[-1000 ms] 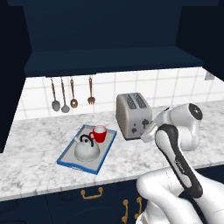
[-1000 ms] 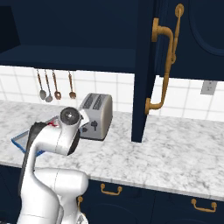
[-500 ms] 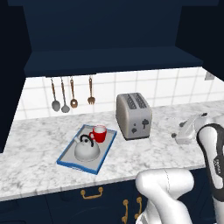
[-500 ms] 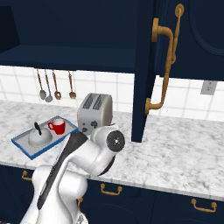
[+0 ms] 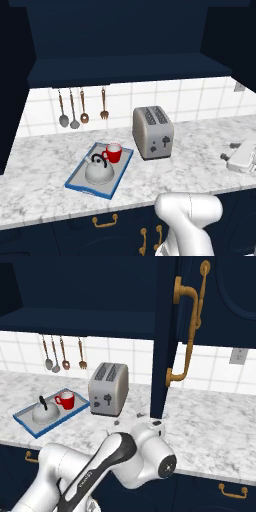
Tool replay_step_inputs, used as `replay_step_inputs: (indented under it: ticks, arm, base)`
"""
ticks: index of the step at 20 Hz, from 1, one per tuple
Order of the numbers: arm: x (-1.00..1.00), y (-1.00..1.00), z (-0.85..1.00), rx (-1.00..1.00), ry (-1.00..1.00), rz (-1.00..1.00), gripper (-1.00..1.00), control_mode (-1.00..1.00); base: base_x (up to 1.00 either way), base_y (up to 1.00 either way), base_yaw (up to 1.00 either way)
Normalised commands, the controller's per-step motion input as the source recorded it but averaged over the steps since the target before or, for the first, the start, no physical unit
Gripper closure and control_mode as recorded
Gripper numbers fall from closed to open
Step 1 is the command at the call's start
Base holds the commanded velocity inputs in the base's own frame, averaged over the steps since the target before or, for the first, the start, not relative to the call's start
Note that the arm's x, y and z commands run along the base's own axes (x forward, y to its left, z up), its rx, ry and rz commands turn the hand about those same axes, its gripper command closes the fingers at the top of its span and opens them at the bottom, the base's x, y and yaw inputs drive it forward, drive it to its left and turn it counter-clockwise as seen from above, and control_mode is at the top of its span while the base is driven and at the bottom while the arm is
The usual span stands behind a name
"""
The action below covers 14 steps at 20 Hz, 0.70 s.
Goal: Pick the kettle from the counter and place it on the tray. Then pick the mug from the cabinet and place it on the tray. Then close the cabinet doors.
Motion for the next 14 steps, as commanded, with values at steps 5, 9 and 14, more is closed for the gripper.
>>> replay_step_inputs:
  ticks: [5,9,14]
  arm:
    - [0.0,-0.74,0.69,0.21,-0.2,0.0,-1.0,-1.0]
    - [0.0,-0.73,0.65,0.16,-0.21,0.0,-1.0,-1.0]
    - [0.0,-0.62,0.12,0.12,-0.24,0.0,-1.0,-1.0]
  base:
    - [0.0,0.0,0.0]
    - [0.0,0.0,0.0]
    - [0.0,0.0,0.0]
